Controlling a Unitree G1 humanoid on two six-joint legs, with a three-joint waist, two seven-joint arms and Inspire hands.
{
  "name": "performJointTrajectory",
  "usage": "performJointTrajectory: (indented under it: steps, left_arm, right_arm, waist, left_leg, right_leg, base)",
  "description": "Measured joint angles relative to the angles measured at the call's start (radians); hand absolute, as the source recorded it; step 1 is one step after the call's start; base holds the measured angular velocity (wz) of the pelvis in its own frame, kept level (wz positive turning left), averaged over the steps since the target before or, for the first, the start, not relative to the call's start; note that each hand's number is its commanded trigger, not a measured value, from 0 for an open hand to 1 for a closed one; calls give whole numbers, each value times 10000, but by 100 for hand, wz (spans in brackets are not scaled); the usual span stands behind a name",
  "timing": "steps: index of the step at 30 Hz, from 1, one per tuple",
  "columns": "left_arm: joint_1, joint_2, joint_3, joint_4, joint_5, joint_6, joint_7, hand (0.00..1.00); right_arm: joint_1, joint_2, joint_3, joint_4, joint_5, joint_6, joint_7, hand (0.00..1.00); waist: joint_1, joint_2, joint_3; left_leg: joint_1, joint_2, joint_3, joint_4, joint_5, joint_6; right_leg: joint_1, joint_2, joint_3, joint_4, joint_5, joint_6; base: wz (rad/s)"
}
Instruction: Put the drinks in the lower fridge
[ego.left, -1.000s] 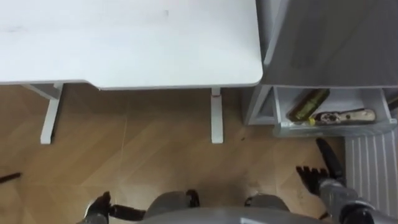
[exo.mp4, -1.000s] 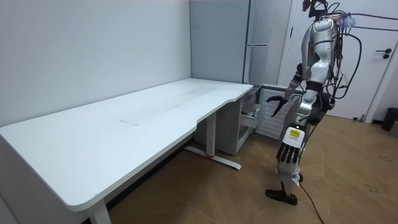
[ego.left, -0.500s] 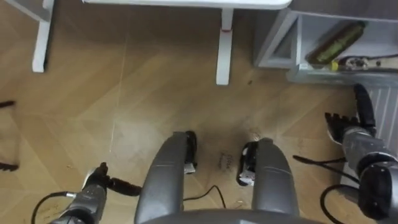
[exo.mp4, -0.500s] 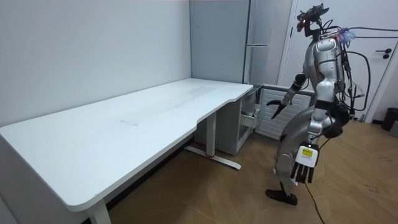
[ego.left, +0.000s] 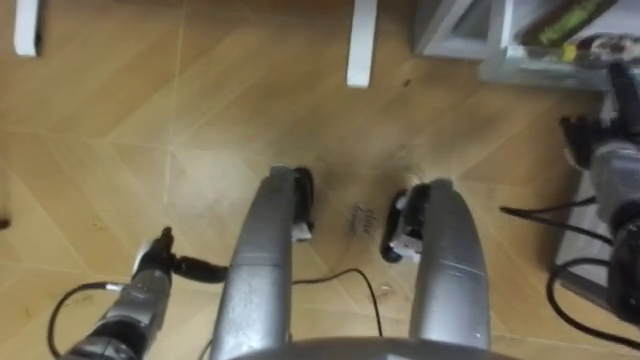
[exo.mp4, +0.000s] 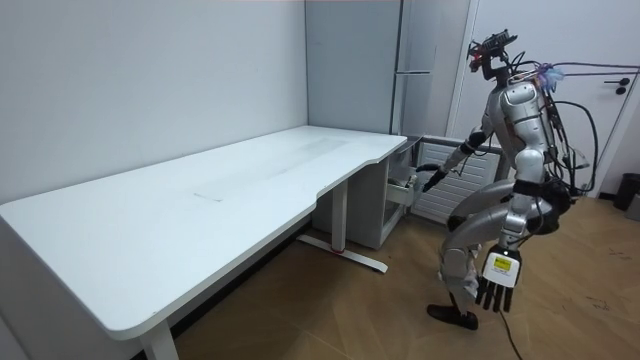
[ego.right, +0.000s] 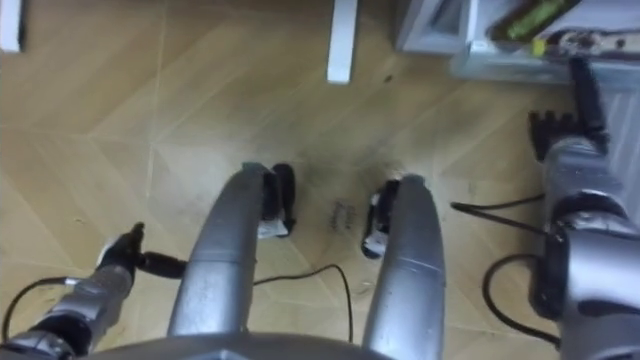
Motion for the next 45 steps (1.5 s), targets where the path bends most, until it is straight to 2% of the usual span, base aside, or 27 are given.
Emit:
performJointTrajectory:
  steps: [2,5,8,10,12,19,21,22,25,28,30,32,33,36,39,43,45]
  left_arm:
    - [41,7,-74,-2,-326,17,99,0]
    - [81,19,-277,-83,-725,24,208,0]
    - [85,79,-281,-123,-738,-14,203,0]
    - [131,89,-275,-157,-819,-10,191,0]
    - [414,114,-238,-516,-812,10,168,0]
    - [1069,136,-156,-841,-892,5,116,0]
    - [1223,181,-159,-875,-1065,7,117,0]
    - [1259,182,-166,-874,-1101,5,117,0]
    - [1603,184,-142,-1106,-1111,-38,118,0]
    - [1973,326,-118,-1456,-1084,-142,120,0]
    - [2206,483,-82,-1698,-1105,-176,117,0]
    - [2428,786,-81,-1847,-1118,-226,88,0]
    - [2446,842,-71,-1819,-1118,-232,80,0]
    - [2694,857,214,-1935,-1081,-248,22,0]
    - [2872,855,205,-2050,-1108,-295,22,0]
    - [2914,836,197,-2048,-1105,-228,-79,0]
    - [2934,838,125,-2048,-1104,-225,-131,0]
  right_arm:
    - [-113,-90,200,33,-2,3,-163,0]
    - [-111,-193,549,26,-38,1,-317,0]
    - [-180,-268,697,11,-32,27,-443,0]
    - [-183,-307,759,9,-30,19,-443,0]
    - [-205,-357,770,6,-30,22,-470,0]
    - [-511,-488,1092,-56,0,30,-1340,0]
    - [-636,-491,1368,-55,82,26,-1618,0]
    - [-658,-492,1436,-55,88,26,-1676,0]
    - [-665,-496,1515,-582,186,27,-2322,0]
    - [-674,-496,1550,-1334,375,24,-2612,0]
    - [-673,-496,1749,-1842,371,-121,-2702,0]
    - [-682,-515,1963,-2448,369,-270,-2807,0]
    - [-692,-522,1995,-2575,369,-288,-2830,0]
    - [-810,-527,2088,-3650,362,-410,-3098,0]
    - [-1159,-513,2258,-3892,347,-999,-3248,0]
    - [-1161,-511,2259,-3905,351,-1081,-3298,0]
    - [-1162,-512,2259,-3905,353,-1170,-3379,0]
  waist:
    - [-5,-18,2]
    - [-58,-86,4]
    - [-55,-153,22]
    - [-50,-168,25]
    - [-29,-200,41]
    - [7,-262,47]
    - [7,-379,115]
    - [8,-395,118]
    - [7,-436,113]
    - [20,-446,112]
    - [39,-451,114]
    - [38,-551,117]
    - [53,-579,111]
    - [137,-600,98]
    - [244,-588,96]
    - [379,-548,85]
    - [506,-518,87]
  left_leg:
    - [-68,-24,-8,455,-254,22]
    - [-205,-153,3,962,-531,57]
    - [-419,-156,25,1338,-698,103]
    - [-504,-167,49,1500,-766,138]
    - [-500,-146,154,1649,-848,220]
    - [-476,-153,239,1809,-902,217]
    - [-466,-140,248,1809,-886,191]
    - [-464,-137,245,1809,-885,189]
    - [-471,-102,225,1788,-885,182]
    - [-477,-132,199,1759,-879,158]
    - [-474,-141,179,1738,-888,134]
    - [-444,-136,178,1721,-907,96]
    - [-426,-130,178,1722,-906,98]
    - [-322,-82,146,1714,-953,22]
    - [-276,-85,142,1733,-972,-16]
    - [-251,-75,137,1777,-967,-60]
    - [-214,-81,135,1781,-972,-156]
  right_leg:
    - [-19,-21,72,414,-218,18]
    - [-159,-109,253,921,-519,153]
    - [-357,-141,333,1228,-634,184]
    - [-450,-139,403,1359,-699,277]
    - [-494,-139,538,1515,-776,335]
    - [-519,-349,561,1771,-891,236]
    - [-521,-353,546,1809,-911,198]
    - [-520,-352,539,1814,-915,189]
    - [-520,-370,505,1800,-931,159]
    - [-519,-366,475,1802,-961,140]
    - [-519,-370,454,1804,-972,171]
    - [-520,-362,458,1828,-1011,100]
    - [-515,-344,464,1838,-1021,78]
    - [-437,-325,455,1805,-1055,-4]
    - [-406,-321,457,1913,-1120,-94]
    - [-406,-337,487,2025,-1207,-120]
    - [-398,-341,507,2090,-1231,-107]
  base:
    - [5]
    - [7]
    - [-4]
    - [-4]
    - [-5]
    - [1]
    - [2]
    - [0]
    - [0]
    - [5]
    - [4]
    - [0]
    - [0]
    - [-9]
    - [5]
    - [3]
    - [0]
